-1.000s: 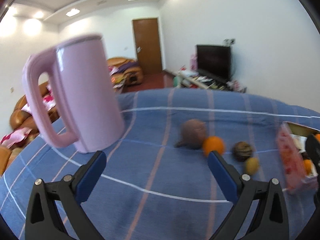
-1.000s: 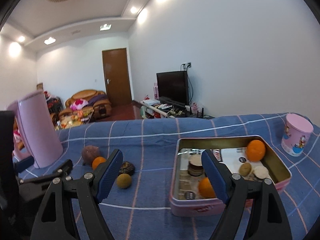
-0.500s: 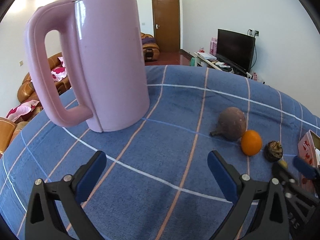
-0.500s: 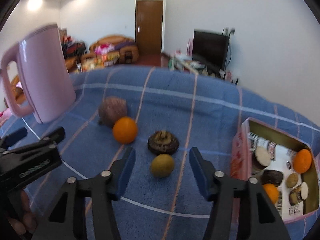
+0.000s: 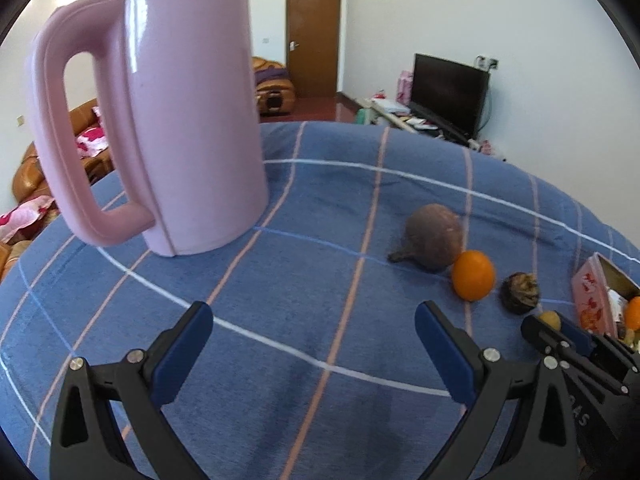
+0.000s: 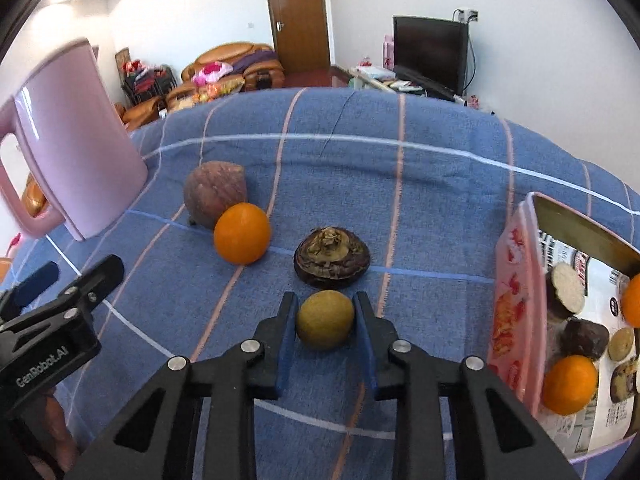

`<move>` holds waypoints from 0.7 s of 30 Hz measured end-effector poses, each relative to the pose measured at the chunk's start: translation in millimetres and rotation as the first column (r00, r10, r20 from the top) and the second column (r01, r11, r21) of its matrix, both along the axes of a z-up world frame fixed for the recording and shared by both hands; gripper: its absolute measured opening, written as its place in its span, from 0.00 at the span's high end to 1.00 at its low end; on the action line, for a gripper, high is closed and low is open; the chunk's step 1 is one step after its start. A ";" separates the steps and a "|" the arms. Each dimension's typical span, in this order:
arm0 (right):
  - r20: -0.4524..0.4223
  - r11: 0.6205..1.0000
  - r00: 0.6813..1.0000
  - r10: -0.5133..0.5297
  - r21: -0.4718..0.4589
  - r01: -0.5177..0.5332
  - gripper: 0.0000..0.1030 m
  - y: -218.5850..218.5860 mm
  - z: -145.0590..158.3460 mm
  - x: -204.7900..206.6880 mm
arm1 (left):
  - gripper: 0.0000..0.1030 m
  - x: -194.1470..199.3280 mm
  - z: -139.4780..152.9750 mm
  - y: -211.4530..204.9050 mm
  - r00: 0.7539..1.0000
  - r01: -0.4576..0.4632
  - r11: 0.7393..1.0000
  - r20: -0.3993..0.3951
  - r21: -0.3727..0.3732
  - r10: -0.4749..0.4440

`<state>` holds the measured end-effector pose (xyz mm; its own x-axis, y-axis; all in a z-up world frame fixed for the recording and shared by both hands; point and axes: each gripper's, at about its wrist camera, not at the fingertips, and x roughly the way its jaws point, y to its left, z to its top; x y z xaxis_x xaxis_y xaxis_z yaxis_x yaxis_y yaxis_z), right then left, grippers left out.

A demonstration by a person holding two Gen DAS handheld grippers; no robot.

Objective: Organize fruits
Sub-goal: 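Carry the yellow-green fruit over the tin with the right tool while the left tool nears the dark fruit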

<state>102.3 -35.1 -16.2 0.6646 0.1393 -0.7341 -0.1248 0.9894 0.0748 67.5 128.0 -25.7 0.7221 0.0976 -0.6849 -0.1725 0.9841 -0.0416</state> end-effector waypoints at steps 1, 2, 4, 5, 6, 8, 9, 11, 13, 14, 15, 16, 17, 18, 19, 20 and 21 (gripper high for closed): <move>0.029 1.000 1.000 -0.003 0.010 0.002 0.71 -1.8 4.1 -5.4 | 0.00 -1.2 0.8 -1.9 1.000 0.017 1.000 0.013 -0.005 -0.017; 0.078 1.000 0.997 -0.016 0.023 0.014 0.71 -5.9 10.7 -15.1 | 0.00 -2.9 2.4 -4.8 0.999 0.043 0.999 0.030 -0.016 -0.043; 0.166 0.998 0.985 -0.049 0.040 0.043 0.71 -12.6 20.6 -34.9 | 0.00 -7.2 5.0 -11.5 0.992 0.112 0.992 0.065 -0.057 -0.108; 0.206 0.997 0.976 -0.066 0.041 0.059 0.71 -17.1 25.3 -44.2 | 0.00 -8.4 5.4 -14.1 0.988 0.138 0.988 0.075 -0.074 -0.132; 0.237 0.996 0.968 -0.084 0.035 0.078 0.71 -21.2 28.8 -52.2 | 0.00 -9.8 5.4 -18.4 0.984 0.166 0.982 0.081 -0.094 -0.159; 0.288 0.993 0.950 -0.119 0.018 0.119 0.71 -30.9 34.8 -65.5 | 0.00 -11.3 4.4 -27.4 0.976 0.210 0.970 0.082 -0.126 -0.201; 0.313 0.990 0.940 -0.136 0.009 0.140 0.71 -37.3 37.4 -73.3 | 0.01 -11.4 3.9 -32.8 0.973 0.227 0.963 0.082 -0.144 -0.217; 0.334 0.987 0.930 -0.155 0.003 0.163 0.71 -48.0 41.5 -77.5 | 0.02 -9.3 2.8 -44.4 0.971 0.238 0.957 0.072 -0.165 -0.229; 0.346 0.983 0.922 -0.173 -0.001 0.185 0.71 -54.9 45.2 -80.4 | 0.09 -2.5 0.8 -59.7 0.972 0.236 0.958 0.047 -0.164 -0.232; 0.348 0.981 0.920 -0.181 0.002 0.192 0.71 -57.4 46.5 -81.1 | 0.11 0.8 -0.3 -67.9 0.972 0.234 0.959 0.036 -0.159 -0.231; 0.352 0.980 0.917 -0.189 0.008 0.199 0.71 -61.6 47.6 -80.3 | 0.16 4.4 -1.3 -77.4 0.972 0.233 0.960 0.024 -0.153 -0.232; 0.357 0.979 0.914 -0.193 0.011 0.203 0.71 -66.3 49.5 -82.3 | 0.21 7.7 -2.1 -84.9 0.973 0.231 0.962 0.014 -0.148 -0.231; 0.365 0.978 0.909 -0.199 0.012 0.209 0.71 -68.8 51.1 -83.2 | 0.22 10.7 -4.1 -94.3 0.973 0.226 0.964 -0.002 -0.142 -0.229; 0.373 0.977 0.905 -0.203 0.013 0.214 0.71 -70.9 52.1 -84.5 | 0.25 14.4 -6.5 -103.4 0.974 0.221 0.964 -0.017 -0.146 -0.226; 0.383 0.976 0.901 -0.206 0.012 0.219 0.71 -70.2 54.1 -86.9 | 0.27 17.9 -8.1 -110.0 0.974 0.218 0.963 -0.027 -0.159 -0.225; 0.389 0.975 0.897 -0.209 0.009 0.223 0.71 -70.4 54.6 -87.1 | 0.28 22.0 -9.7 -116.8 0.975 0.211 0.961 -0.037 -0.177 -0.220; 0.394 0.974 0.894 -0.211 0.006 0.227 0.71 -72.3 55.9 -87.7 | 0.30 26.6 -11.0 -124.2 0.976 0.201 0.960 -0.044 -0.194 -0.213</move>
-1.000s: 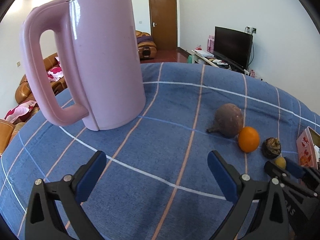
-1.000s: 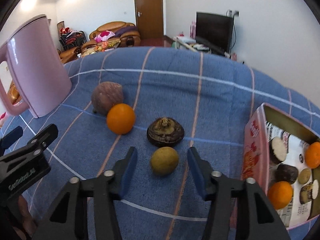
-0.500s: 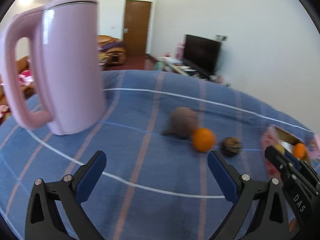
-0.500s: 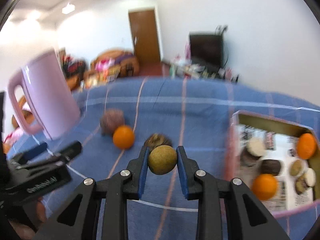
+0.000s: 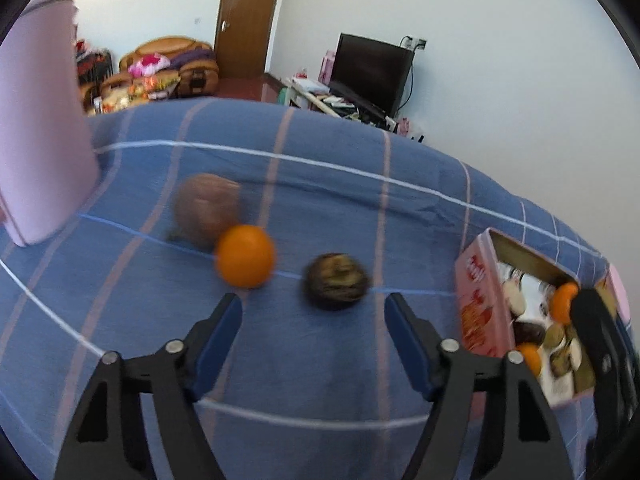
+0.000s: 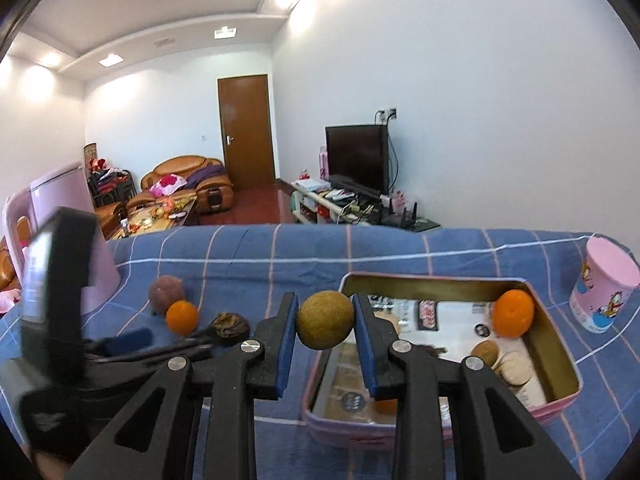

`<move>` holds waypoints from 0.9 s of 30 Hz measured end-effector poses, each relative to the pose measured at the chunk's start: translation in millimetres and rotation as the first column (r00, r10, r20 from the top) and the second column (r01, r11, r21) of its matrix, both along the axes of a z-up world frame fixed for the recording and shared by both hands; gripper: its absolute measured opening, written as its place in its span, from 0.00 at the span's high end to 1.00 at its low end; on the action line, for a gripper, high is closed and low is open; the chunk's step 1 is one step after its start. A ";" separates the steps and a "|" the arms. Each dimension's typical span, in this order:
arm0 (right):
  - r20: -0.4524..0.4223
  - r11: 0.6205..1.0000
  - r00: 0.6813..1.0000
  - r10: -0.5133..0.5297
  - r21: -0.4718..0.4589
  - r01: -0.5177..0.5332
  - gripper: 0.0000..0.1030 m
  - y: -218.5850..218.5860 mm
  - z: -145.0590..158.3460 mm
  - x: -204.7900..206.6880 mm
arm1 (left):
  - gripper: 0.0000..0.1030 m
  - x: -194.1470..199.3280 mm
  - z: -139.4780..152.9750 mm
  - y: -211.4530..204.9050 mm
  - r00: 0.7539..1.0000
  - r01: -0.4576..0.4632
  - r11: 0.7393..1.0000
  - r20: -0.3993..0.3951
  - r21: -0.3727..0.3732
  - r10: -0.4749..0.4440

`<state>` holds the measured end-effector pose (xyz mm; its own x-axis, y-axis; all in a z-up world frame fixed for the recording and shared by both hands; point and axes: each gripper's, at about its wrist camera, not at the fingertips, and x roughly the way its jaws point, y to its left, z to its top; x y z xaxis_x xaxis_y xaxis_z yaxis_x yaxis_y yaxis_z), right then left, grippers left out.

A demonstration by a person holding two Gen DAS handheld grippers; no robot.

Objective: Organize fruits
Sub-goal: 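Carry the yellow-green fruit over the tin with the right tool while the left tool nears the dark fruit, then close the left tool on the dark brown fruit while the right tool holds the yellow-green fruit over the tin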

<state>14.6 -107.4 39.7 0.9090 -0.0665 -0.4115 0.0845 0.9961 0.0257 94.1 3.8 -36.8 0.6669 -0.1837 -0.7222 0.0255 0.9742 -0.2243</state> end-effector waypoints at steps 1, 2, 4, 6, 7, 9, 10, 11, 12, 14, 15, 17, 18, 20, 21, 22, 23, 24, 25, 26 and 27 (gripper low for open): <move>0.002 1.000 1.000 -0.004 0.001 0.004 0.71 -3.1 1.2 -0.5 | 0.32 3.7 -0.9 -5.5 1.000 -0.007 1.000 -0.010 -0.004 0.007; 0.003 1.000 1.000 -0.005 0.008 0.005 0.71 -6.4 1.4 -1.0 | 0.32 8.9 -2.7 -11.6 0.999 -0.022 1.000 -0.027 0.002 0.022; 0.001 1.000 1.000 -0.013 0.028 0.013 0.71 -12.0 2.9 -0.2 | 0.32 20.5 -8.3 -21.1 0.996 -0.056 0.998 -0.065 0.011 0.057; -0.002 0.999 1.000 -0.026 0.044 0.027 0.71 -18.6 3.8 1.1 | 0.32 29.6 -10.1 -28.9 0.994 -0.089 0.996 -0.062 0.029 0.091; -0.005 0.998 1.000 -0.029 0.051 0.029 0.71 -20.3 4.0 2.5 | 0.32 34.7 -11.5 -33.1 0.993 -0.093 0.995 -0.071 0.046 0.097; -0.013 0.997 0.999 -0.032 0.063 0.033 0.71 -24.2 3.9 4.1 | 0.32 41.5 -11.9 -38.9 0.991 -0.103 0.991 -0.075 0.084 0.109; -0.016 0.997 0.999 -0.031 0.067 0.032 0.71 -25.5 3.7 4.9 | 0.32 44.5 -12.4 -41.1 0.991 -0.108 0.989 -0.073 0.100 0.115; -0.019 0.997 0.999 -0.031 0.071 0.033 0.71 -26.6 3.6 5.6 | 0.32 46.9 -12.8 -42.6 0.990 -0.111 0.987 -0.071 0.113 0.119; -0.021 0.996 0.999 -0.032 0.078 0.033 0.71 -28.3 3.3 6.0 | 0.32 49.7 -13.1 -44.8 0.990 -0.112 0.985 -0.067 0.129 0.121; -0.026 0.996 0.999 -0.028 0.089 0.031 0.71 -29.3 2.3 8.2 | 0.31 55.2 -13.4 -50.2 0.990 -0.102 0.981 -0.074 0.166 0.116; -0.026 0.996 0.999 -0.028 0.089 0.030 0.71 -29.6 2.2 8.5 | 0.31 57.0 -13.4 -51.3 0.991 -0.098 0.979 -0.075 0.176 0.112; -0.026 0.996 0.999 -0.024 0.088 0.027 0.71 -28.3 2.7 9.0 | 0.31 61.2 -11.9 -52.3 0.991 -0.091 0.979 -0.077 0.182 0.106; -0.026 0.996 0.999 -0.023 0.088 0.025 0.71 -27.7 3.1 8.6 | 0.31 60.0 -11.6 -50.7 0.992 -0.084 0.980 -0.078 0.179 0.100; -0.029 0.996 0.999 -0.021 0.086 0.024 0.71 -27.7 2.4 9.6 | 0.34 54.7 -10.5 -48.0 0.992 -0.082 0.980 -0.078 0.179 0.097; -0.032 0.996 0.999 -0.020 0.089 0.023 0.71 -27.5 0.9 9.7 | 0.34 51.4 -9.9 -47.2 0.993 -0.077 0.980 -0.078 0.181 0.093; -0.034 0.995 0.999 -0.019 0.092 0.022 0.71 -27.8 0.4 10.1 | 0.34 47.4 -9.2 -46.8 0.994 -0.064 0.982 -0.075 0.179 0.078; -0.036 0.995 0.999 -0.019 0.095 0.022 0.71 -28.8 -0.2 10.6 | 0.34 45.8 -9.1 -45.2 0.995 -0.048 0.984 -0.073 0.171 0.061; -0.040 0.995 0.999 -0.019 0.097 0.023 0.71 -29.7 -0.8 11.3 | 0.34 44.5 -8.9 -41.3 0.996 -0.036 0.988 -0.070 0.152 0.047; -0.041 0.995 0.999 -0.020 0.098 0.024 0.71 -29.7 -1.3 11.1 | 0.35 43.3 -9.8 -34.9 0.997 -0.025 0.991 -0.068 0.134 0.035; -0.041 0.995 0.999 -0.021 0.098 0.025 0.71 -29.1 -1.8 11.7 | 0.36 42.6 -9.3 -31.5 0.998 -0.015 0.992 -0.066 0.126 0.023; -0.043 0.995 0.999 -0.020 0.100 0.024 0.71 -29.8 -1.9 12.7 | 0.42 42.9 -8.7 -30.0 0.998 -0.011 0.990 -0.067 0.137 0.020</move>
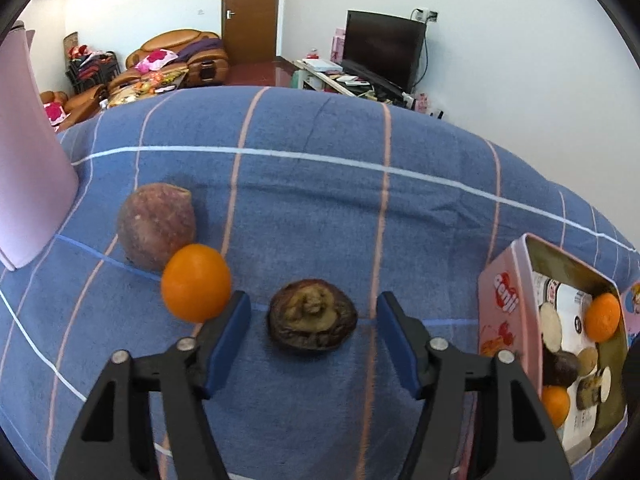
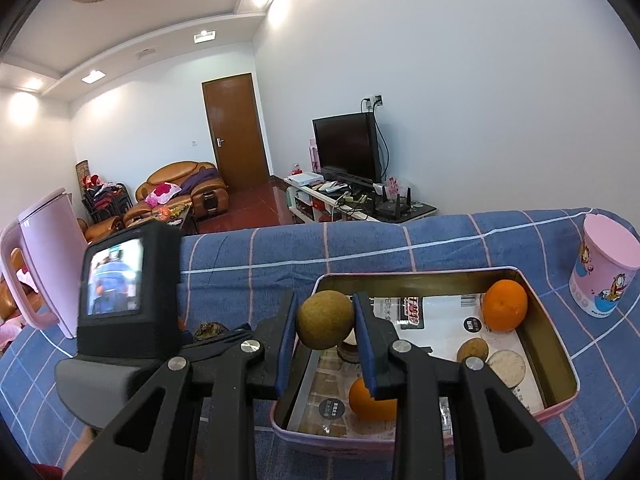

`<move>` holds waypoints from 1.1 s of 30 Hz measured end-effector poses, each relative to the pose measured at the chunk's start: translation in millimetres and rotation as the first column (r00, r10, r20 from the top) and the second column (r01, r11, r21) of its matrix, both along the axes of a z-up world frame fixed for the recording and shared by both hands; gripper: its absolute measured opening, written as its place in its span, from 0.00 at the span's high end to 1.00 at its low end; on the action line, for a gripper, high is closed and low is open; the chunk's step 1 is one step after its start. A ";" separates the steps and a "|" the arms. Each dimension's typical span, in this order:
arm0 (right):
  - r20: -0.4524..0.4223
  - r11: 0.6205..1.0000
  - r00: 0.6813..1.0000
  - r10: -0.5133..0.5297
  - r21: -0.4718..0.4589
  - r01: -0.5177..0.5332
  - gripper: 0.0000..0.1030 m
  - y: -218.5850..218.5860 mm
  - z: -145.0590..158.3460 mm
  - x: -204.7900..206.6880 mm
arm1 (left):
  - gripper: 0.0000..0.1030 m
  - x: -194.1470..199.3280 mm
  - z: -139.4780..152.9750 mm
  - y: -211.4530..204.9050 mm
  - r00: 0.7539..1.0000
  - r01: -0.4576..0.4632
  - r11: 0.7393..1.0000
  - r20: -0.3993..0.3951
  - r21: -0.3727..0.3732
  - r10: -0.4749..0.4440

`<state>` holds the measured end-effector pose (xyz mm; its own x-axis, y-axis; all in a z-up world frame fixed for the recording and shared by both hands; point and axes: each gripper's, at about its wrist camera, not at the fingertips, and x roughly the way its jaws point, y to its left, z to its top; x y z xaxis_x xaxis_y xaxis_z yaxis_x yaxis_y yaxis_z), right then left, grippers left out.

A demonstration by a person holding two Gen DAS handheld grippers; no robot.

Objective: Organize fruits
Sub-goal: 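Close the left tool on the dark brown fruit while the right tool holds the yellow-green fruit over the tin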

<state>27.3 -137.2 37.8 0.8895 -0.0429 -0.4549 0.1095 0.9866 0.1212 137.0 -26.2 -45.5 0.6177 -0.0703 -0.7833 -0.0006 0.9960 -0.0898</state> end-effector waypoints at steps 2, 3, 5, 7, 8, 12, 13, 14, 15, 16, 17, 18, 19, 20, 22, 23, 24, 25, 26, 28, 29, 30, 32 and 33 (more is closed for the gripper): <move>-0.002 1.000 1.000 0.002 0.002 -0.002 0.71 1.0 -0.2 0.6 | 0.50 -0.5 0.7 -3.1 1.000 0.011 0.999 0.000 0.031 -0.011; -0.002 1.000 1.000 0.004 0.003 -0.004 0.71 1.7 -0.2 0.5 | 0.51 -2.4 0.9 -9.6 0.999 0.037 0.998 -0.002 0.048 -0.037; -0.001 1.000 1.000 0.005 0.003 -0.005 0.71 1.4 -0.1 0.9 | 0.52 -7.7 0.7 -22.8 0.997 0.079 0.994 -0.001 0.073 -0.079; -0.001 1.000 1.000 0.002 0.007 -0.002 0.71 -0.8 -0.5 1.1 | 0.52 -9.0 1.4 -34.6 0.994 0.111 0.991 0.000 0.079 -0.112; -0.001 1.000 1.000 0.000 0.010 0.000 0.71 -2.2 -1.3 0.6 | 0.51 -7.4 1.9 -35.7 0.995 0.103 0.991 0.000 0.082 -0.104; -0.004 1.000 1.000 -0.003 0.016 0.003 0.71 -4.1 -2.1 0.8 | 0.45 0.8 3.4 -25.5 0.997 0.078 0.996 0.000 0.046 -0.078; -0.005 1.000 1.000 -0.002 0.017 0.002 0.71 -4.6 -3.2 1.0 | 0.42 2.1 3.9 -22.7 0.997 0.083 0.996 0.000 0.034 -0.083; -0.006 1.000 1.000 -0.001 0.018 0.001 0.71 -4.1 -3.0 1.1 | 0.40 2.7 4.4 -21.0 0.996 0.091 0.996 0.001 0.019 -0.091; -0.008 1.000 1.000 -0.001 0.017 0.001 0.71 -3.4 -2.8 1.3 | 0.36 3.0 4.9 -18.4 0.994 0.108 0.994 0.003 -0.006 -0.108; -0.009 1.000 1.000 -0.002 0.016 0.002 0.71 -3.5 -3.1 1.5 | 0.34 2.7 5.4 -15.6 0.992 0.125 0.992 0.006 -0.027 -0.125; -0.010 1.000 1.000 -0.002 0.014 0.002 0.71 -3.6 -3.6 1.3 | 0.35 2.0 6.0 -11.7 0.989 0.144 0.989 0.010 -0.043 -0.144; -0.012 1.000 1.000 -0.003 0.014 0.003 0.71 -4.1 -3.9 1.5 | 0.37 3.3 6.4 -9.8 0.986 0.164 0.985 0.013 -0.056 -0.164; -0.013 1.000 1.000 -0.004 0.015 0.004 0.71 -4.6 -4.2 1.6 | 0.43 2.2 6.4 -5.2 0.983 0.184 0.981 0.016 -0.063 -0.183; -0.013 1.000 1.000 -0.006 0.018 0.006 0.71 -5.9 -4.1 1.6 | 0.47 1.7 6.9 0.6 0.979 0.206 0.976 0.019 -0.073 -0.205; -0.012 1.000 1.000 -0.012 0.029 0.013 0.71 -10.0 -3.2 2.4 | 0.55 0.1 7.7 13.6 0.968 0.249 0.962 0.024 -0.112 -0.248; -0.013 0.999 1.000 -0.014 0.033 0.014 0.71 -11.4 -3.0 2.6 | 0.55 -1.1 8.1 19.6 0.961 0.275 0.952 0.025 -0.130 -0.274; -0.013 0.999 1.000 -0.016 0.038 0.016 0.71 -12.1 -3.1 2.5 | 0.55 -2.2 8.7 22.6 0.953 0.303 0.943 0.027 -0.139 -0.303; -0.014 0.999 1.000 -0.015 0.040 0.016 0.71 -12.4 -3.5 2.3 | 0.55 -4.2 9.4 24.3 0.948 0.319 0.938 0.027 -0.137 -0.319; -0.016 0.999 1.000 -0.014 0.043 0.015 0.71 -12.5 -3.7 2.4 | 0.55 -5.4 10.1 25.5 0.944 0.329 0.935 0.027 -0.131 -0.329; -0.017 0.999 1.000 -0.012 0.048 0.013 0.71 -12.7 -3.8 1.8 | 0.51 -6.1 11.4 23.0 0.942 0.335 0.934 0.026 -0.122 -0.334; -0.015 0.999 1.000 -0.012 0.050 0.012 0.71 -13.5 -3.5 1.8 | 0.50 -7.1 12.0 21.4 0.940 0.340 0.933 0.025 -0.114 -0.339; -0.012 0.999 1.000 -0.011 0.051 0.012 0.71 -13.9 -2.5 1.4 | 0.48 -9.4 11.6 19.3 0.939 0.345 0.933 0.024 -0.106 -0.344; -0.008 0.998 1.000 -0.010 0.055 0.010 0.71 -15.2 -1.3 1.8 | 0.45 -9.7 11.8 13.6 0.938 0.345 0.935 0.022 -0.085 -0.345; -0.008 0.998 1.000 -0.008 0.056 0.009 0.71 -14.7 -1.2 1.2 | 0.45 -11.9 12.1 11.0 0.941 0.339 0.938 0.019 -0.064 -0.339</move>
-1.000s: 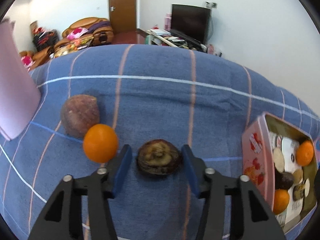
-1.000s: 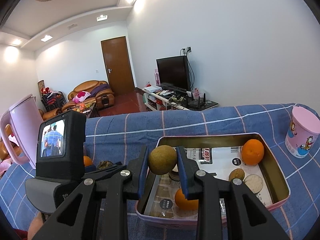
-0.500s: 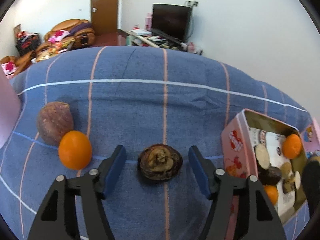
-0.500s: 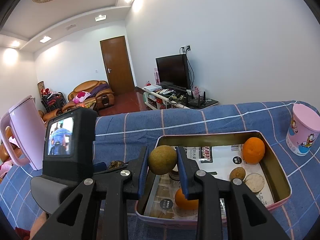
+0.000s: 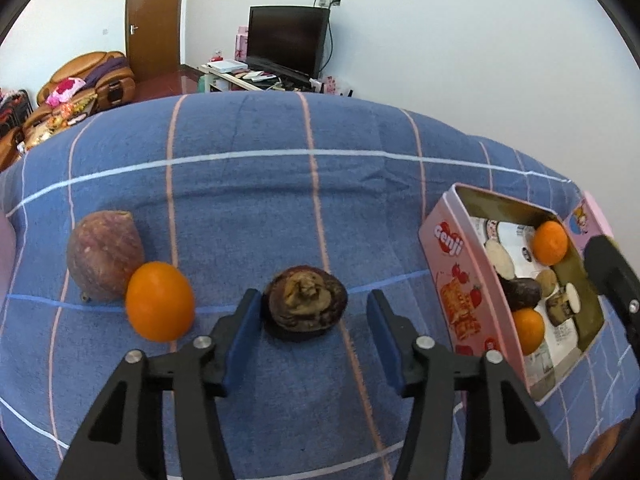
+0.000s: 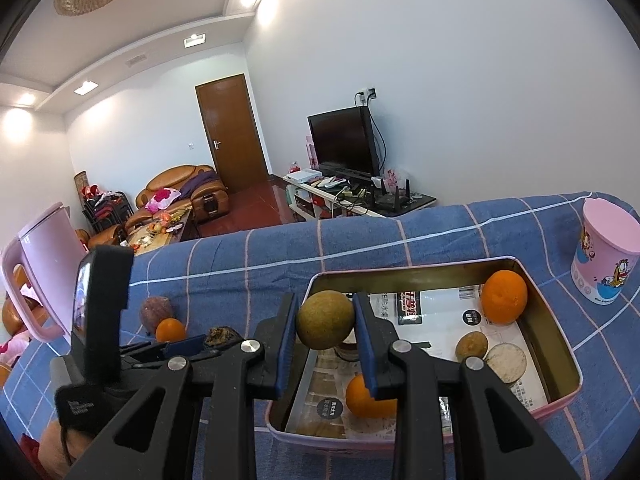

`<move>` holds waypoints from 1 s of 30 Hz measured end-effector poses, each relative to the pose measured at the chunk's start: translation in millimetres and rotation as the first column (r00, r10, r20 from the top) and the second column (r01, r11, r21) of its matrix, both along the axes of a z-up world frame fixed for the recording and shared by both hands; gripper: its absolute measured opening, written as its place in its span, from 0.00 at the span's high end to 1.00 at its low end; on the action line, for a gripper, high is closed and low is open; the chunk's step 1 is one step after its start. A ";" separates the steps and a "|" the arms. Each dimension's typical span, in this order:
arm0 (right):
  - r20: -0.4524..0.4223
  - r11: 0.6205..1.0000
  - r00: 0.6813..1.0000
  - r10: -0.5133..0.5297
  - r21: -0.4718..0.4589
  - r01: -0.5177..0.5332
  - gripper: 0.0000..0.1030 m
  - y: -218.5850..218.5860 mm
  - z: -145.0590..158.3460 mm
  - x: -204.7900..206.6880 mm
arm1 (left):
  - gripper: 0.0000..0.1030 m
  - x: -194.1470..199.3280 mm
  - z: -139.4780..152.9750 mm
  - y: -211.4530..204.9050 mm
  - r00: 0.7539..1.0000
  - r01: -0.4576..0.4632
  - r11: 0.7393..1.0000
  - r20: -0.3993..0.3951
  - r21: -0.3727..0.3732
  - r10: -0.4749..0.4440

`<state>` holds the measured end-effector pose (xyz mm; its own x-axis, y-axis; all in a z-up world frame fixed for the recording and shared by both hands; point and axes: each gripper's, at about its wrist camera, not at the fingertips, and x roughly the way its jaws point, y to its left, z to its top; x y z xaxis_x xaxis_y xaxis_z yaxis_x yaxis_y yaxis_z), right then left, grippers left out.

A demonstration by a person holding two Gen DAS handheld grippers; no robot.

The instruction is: Organize fruits

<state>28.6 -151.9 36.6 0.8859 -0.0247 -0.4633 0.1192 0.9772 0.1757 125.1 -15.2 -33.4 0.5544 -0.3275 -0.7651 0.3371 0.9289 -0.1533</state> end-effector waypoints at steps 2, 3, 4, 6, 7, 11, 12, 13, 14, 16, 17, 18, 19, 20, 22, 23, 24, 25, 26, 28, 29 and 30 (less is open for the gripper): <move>0.000 1.000 1.000 0.002 0.001 -0.002 0.71 -0.2 -1.9 -0.5 | 0.45 -0.7 0.7 -6.7 1.000 -0.010 0.999 0.010 0.041 0.010; -0.002 1.000 1.000 0.003 0.001 -0.003 0.71 1.1 -2.1 -1.0 | 0.48 -0.5 0.9 -10.1 1.000 -0.016 0.998 0.014 0.063 0.015; -0.002 1.000 1.000 0.003 0.001 -0.003 0.71 1.1 -1.8 -0.8 | 0.52 -0.8 0.6 -12.4 1.000 -0.022 0.996 0.019 0.083 0.020; 0.000 1.000 1.000 0.001 0.002 -0.001 0.71 1.1 -1.6 -1.0 | 0.56 -0.1 1.4 -16.2 0.999 -0.040 0.993 0.027 0.107 0.038; 0.003 1.000 1.000 0.001 0.002 -0.001 0.71 1.7 -1.0 -1.3 | 0.56 -0.2 1.3 -14.9 0.999 -0.040 0.994 0.026 0.101 0.038; 0.011 1.000 1.000 0.013 0.007 -0.013 0.71 3.0 -0.8 -1.5 | 0.57 -5.7 5.5 -4.5 0.996 -0.083 0.995 0.041 0.055 0.081; 0.014 1.000 1.000 0.019 0.005 -0.019 0.71 5.0 -0.4 -1.3 | 0.57 -9.4 7.4 -0.7 0.994 -0.097 0.994 0.061 0.048 0.094; 0.016 1.000 1.000 0.025 0.002 -0.025 0.71 6.2 -0.1 -1.5 | 0.57 -15.7 10.9 2.4 0.990 -0.113 0.993 0.091 0.043 0.109; 0.018 0.999 0.999 0.032 -0.002 -0.032 0.71 7.7 -0.4 -1.6 | 0.57 -21.7 15.5 4.3 0.984 -0.131 0.991 0.128 0.038 0.125; 0.023 0.999 0.999 0.048 -0.014 -0.048 0.71 12.5 -0.6 -1.7 | 0.57 -33.9 22.4 7.3 0.969 -0.167 0.985 0.192 0.034 0.158; 0.027 0.998 0.998 0.057 -0.023 -0.056 0.71 15.0 -0.6 -1.8 | 0.57 -40.0 24.7 9.3 0.961 -0.187 0.982 0.214 0.037 0.175; 0.029 0.998 0.998 0.061 -0.028 -0.060 0.71 16.9 -0.2 -1.5 | 0.57 -45.7 26.5 10.9 0.953 -0.210 0.977 0.233 0.045 0.194; 0.034 0.997 0.997 0.068 -0.036 -0.067 0.71 19.1 -0.1 -2.6 | 0.57 -51.3 27.4 12.9 0.946 -0.228 0.972 0.246 0.048 0.210; 0.041 0.996 0.996 0.075 -0.044 -0.074 0.71 21.6 0.4 -3.6 | 0.57 -56.7 28.6 16.4 0.938 -0.248 0.968 0.260 0.047 0.228; 0.051 0.995 0.995 0.086 -0.057 -0.083 0.71 25.5 0.6 -5.6 | 0.57 -68.7 30.9 24.0 0.921 -0.283 0.958 0.289 0.039 0.261; 0.055 0.994 0.994 0.090 -0.063 -0.086 0.71 26.7 0.5 -6.7 | 0.57 -74.9 32.5 27.5 0.912 -0.298 0.954 0.305 0.035 0.273; 0.058 0.993 0.994 0.093 -0.072 -0.089 0.71 29.5 0.7 -7.3 | 0.57 -80.6 34.3 30.8 0.902 -0.313 0.949 0.322 0.032 0.286; 0.060 0.992 0.993 0.097 -0.080 -0.092 0.71 31.3 0.2 -7.2 | 0.57 -84.2 35.8 33.8 0.895 -0.324 0.945 0.333 0.029 0.297; 0.061 0.992 0.993 0.101 -0.087 -0.095 0.71 33.0 -0.4 -7.2 | 0.57 -89.2 36.3 37.1 0.888 -0.334 0.942 0.342 0.025 0.306; 0.061 0.989 0.992 0.112 -0.100 -0.105 0.71 37.4 -2.4 -7.6 | 0.57 -96.6 37.1 41.9 0.877 -0.347 0.937 0.362 0.022 0.317; 0.061 0.988 0.991 0.118 -0.105 -0.111 0.71 39.7 -3.8 -7.7 | 0.57 -99.4 36.6 42.5 0.873 -0.352 0.936 0.370 0.024 0.319; 0.060 0.988 0.991 0.121 -0.109 -0.114 0.71 41.0 -5.0 -8.4 | 0.57 -101.6 37.6 42.3 0.867 -0.355 0.934 0.382 0.025 0.319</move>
<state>20.2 -110.9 31.6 0.9143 0.0362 -0.4034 -0.0063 0.9971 0.0753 23.4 27.1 4.2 0.8639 -0.0086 -0.5036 0.0159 0.9998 0.0103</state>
